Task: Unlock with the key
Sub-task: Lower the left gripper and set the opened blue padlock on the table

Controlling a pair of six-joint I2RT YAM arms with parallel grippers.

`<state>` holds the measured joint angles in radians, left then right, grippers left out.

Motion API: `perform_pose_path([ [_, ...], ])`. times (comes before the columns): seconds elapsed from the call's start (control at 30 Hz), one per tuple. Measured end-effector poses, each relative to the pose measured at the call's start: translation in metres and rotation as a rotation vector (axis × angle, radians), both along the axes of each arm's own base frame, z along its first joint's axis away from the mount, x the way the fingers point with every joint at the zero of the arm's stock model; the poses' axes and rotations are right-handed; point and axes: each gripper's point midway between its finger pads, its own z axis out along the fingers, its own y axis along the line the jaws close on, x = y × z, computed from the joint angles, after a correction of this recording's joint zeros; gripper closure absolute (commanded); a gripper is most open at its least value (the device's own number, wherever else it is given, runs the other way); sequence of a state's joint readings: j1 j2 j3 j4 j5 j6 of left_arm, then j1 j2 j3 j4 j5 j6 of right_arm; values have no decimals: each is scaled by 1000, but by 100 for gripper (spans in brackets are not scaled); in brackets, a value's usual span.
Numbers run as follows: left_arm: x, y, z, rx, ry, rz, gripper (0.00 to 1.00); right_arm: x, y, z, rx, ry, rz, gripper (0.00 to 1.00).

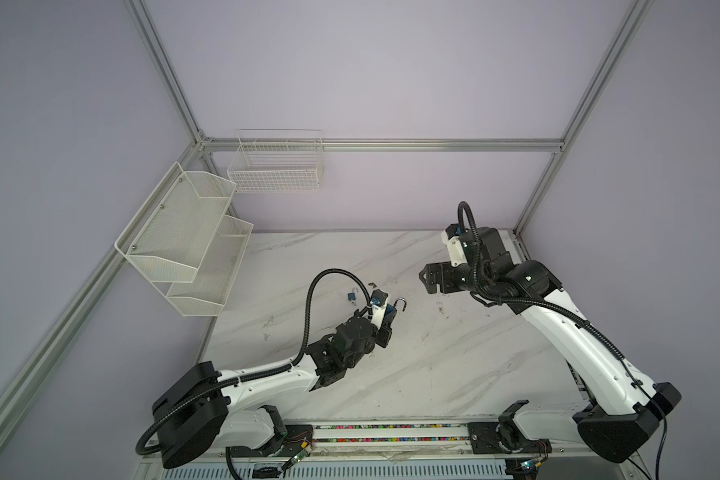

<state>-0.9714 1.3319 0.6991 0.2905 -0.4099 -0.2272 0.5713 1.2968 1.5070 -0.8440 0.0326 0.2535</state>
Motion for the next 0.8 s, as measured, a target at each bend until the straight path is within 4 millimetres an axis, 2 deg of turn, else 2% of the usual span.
perform_pose_path([
  [0.13,20,-11,-14,27,84,95,100,8,-18,-6,20,-34,-98,3],
  [0.33,54,-28,-37,34,229,234,100,21,-33,-38,73,-13,-188,3],
  [0.5,83,-31,-68,36,374,348,100,25,-39,-62,126,21,-219,3],
  [0.63,101,-28,-94,32,478,424,100,24,-41,-64,181,21,-224,3],
  [0.8,110,-21,-125,49,582,482,100,22,-38,-54,238,0,-208,3],
])
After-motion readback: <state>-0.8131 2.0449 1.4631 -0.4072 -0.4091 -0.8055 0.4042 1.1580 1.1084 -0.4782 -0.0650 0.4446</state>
